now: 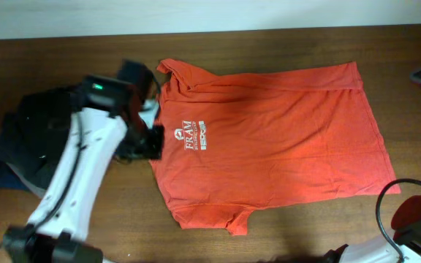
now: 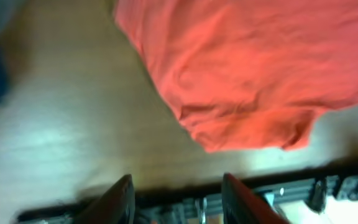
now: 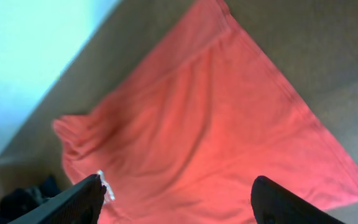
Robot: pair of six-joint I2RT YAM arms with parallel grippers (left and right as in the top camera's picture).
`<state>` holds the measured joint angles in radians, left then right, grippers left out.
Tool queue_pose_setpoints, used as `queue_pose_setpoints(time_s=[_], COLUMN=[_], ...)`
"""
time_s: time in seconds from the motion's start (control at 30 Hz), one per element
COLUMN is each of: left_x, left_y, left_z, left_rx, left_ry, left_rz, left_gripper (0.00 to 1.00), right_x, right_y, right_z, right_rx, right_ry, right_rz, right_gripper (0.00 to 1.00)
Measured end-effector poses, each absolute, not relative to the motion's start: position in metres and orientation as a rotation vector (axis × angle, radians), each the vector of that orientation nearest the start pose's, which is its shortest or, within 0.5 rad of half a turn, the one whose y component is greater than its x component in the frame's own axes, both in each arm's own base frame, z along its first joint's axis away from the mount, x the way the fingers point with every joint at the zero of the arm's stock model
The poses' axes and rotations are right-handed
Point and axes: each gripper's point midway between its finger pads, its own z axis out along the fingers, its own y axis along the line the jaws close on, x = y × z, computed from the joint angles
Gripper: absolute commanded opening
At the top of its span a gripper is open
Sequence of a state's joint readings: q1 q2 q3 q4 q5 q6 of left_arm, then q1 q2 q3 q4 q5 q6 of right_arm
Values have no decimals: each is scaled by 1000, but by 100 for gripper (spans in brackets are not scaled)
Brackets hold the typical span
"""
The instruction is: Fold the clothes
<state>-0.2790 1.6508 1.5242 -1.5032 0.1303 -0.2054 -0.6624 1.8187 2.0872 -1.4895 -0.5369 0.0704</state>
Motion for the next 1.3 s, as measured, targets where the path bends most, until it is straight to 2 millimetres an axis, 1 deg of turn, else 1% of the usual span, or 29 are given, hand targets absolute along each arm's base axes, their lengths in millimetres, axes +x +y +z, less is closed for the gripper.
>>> queue_pose_setpoints(time_s=[0.03, 0.1, 0.13, 0.2, 0.27, 0.3, 0.37, 0.5, 0.6, 0.7, 0.8, 0.9, 0.97, 1.0, 1.07, 1.1, 1.17, 1.2, 1.23, 1.3], left_x=[252, 236, 225, 208, 188, 181, 167, 147, 137, 133, 136, 143, 150, 153, 155, 155, 155, 154, 152, 148], left_y=[-101, -109, -114, -125, -137, -142, -153, -178, -186, -187, -184, -184, -186, -187, -187, -186, -183, -182, -180, -178], left_z=[144, 117, 104, 86, 72, 68, 62, 50, 39, 31, 25, 18, 11, 7, 1, 1, 0, -1, -1, -1], left_rx=[99, 89, 90, 124, 199, 234, 343, 589, 711, 755, 761, 765, 767, 769, 772, 770, 762, 758, 764, 767], left_ry=[3270, 3330, 3366, 3406, 3443, 3455, 3467, 3420, 3383, 3368, 3362, 3342, 3321, 3309, 3313, 3318, 3326, 3335, 3345, 3371], left_rz=[-211, -290, -328, -394, -436, -446, -458, -460, -447, -414, -371, -336, -317, -312, -296, -289, -273, -262, -255, -242], left_gripper=[45, 45, 45, 45, 45, 45, 52, 59, 60, 59, 59, 60, 50, 46, 40, 34, 16, 6, 0, 0], right_x=[354, 354, 354, 354, 354, 354, 354, 354, 354, 353, 353, 353, 353, 353, 353, 353, 353, 353, 353, 352], right_y=[-163, -157, -153, -146, -139, -136, -131, -124, -125, -126, -126, -126, -126, -126, -126, -126, -126, -126, -126, -126], right_z=[279, 270, 264, 255, 245, 241, 234, 222, 220, 219, 219, 219, 219, 219, 219, 219, 219, 219, 219, 219], right_rx=[818, 816, 813, 808, 797, 791, 780, 770, 771, 773, 773, 774, 775, 774, 774, 774, 775, 774, 775, 777], right_ry=[2494, 2533, 2554, 2592, 2636, 2654, 2683, 2728, 2736, 2738, 2740, 2740, 2740, 2740, 2740, 2740, 2741, 2740, 2741, 2742], right_rz=[543, 537, 539, 541, 531, 524, 512, 502, 491, 484, 481, 480, 480, 480, 481, 481, 480, 480, 480, 481], right_gripper=[80, 80, 81, 81, 81, 81, 81, 81, 81, 82, 82, 82, 82, 82, 82, 82, 82, 82, 82, 85])
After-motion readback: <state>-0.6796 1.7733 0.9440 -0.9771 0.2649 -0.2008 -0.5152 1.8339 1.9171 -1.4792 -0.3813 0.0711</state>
